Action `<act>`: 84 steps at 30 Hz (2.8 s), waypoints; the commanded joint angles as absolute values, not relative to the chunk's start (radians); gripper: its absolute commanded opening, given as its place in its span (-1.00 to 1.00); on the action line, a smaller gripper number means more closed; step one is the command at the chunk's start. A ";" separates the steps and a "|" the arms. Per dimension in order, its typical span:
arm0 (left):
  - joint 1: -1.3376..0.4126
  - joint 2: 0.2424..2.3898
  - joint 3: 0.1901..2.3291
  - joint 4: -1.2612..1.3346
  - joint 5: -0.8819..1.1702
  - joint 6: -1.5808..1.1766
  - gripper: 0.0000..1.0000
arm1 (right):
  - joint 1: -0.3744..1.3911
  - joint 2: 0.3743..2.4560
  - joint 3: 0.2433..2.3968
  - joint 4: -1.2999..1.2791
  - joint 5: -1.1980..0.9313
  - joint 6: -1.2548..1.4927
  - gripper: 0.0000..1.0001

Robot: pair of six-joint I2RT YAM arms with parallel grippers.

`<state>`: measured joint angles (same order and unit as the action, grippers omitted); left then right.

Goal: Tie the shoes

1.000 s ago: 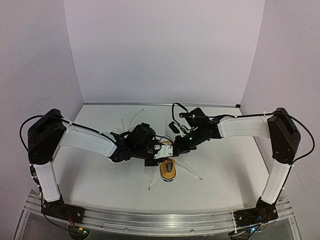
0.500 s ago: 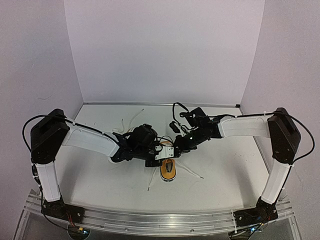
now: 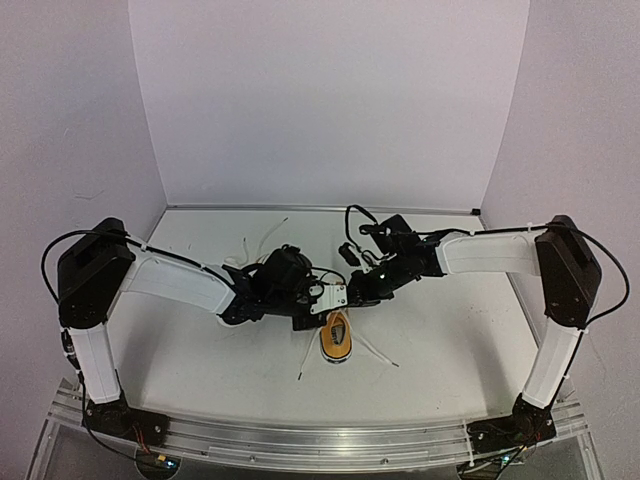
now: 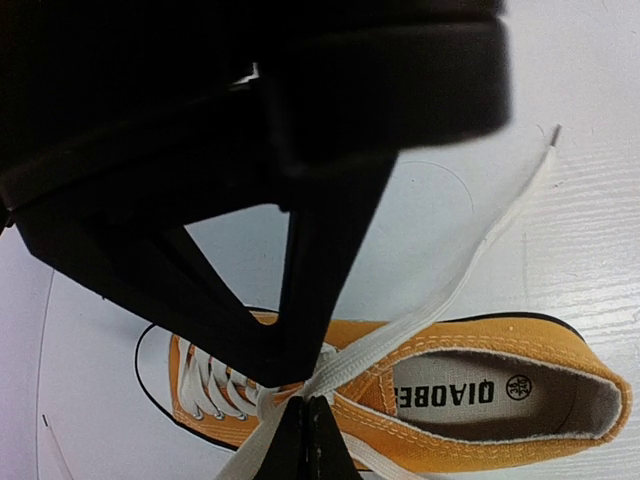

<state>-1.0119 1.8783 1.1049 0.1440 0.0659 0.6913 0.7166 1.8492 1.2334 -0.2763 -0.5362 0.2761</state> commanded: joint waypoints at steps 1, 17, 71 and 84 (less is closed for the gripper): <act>-1.016 1.885 1.117 0.220 0.021 0.630 -1.00 | 0.719 1.802 1.223 -0.253 -0.547 0.284 -1.00; -1.015 1.930 1.102 0.271 0.026 0.524 -1.00 | 0.719 1.796 1.226 -0.244 -0.555 0.297 -1.00; -1.016 1.853 0.981 0.397 0.038 0.384 -1.00 | 0.719 1.791 1.217 -0.197 -0.575 0.334 -1.00; -1.016 1.903 1.028 0.421 0.009 0.370 -1.00 | 0.719 1.789 1.210 -0.197 -0.584 0.333 -1.00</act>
<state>-1.0138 1.9053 0.9825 0.3765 0.0223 0.3908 0.7151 1.8355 1.2148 -0.2243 -0.5774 0.3315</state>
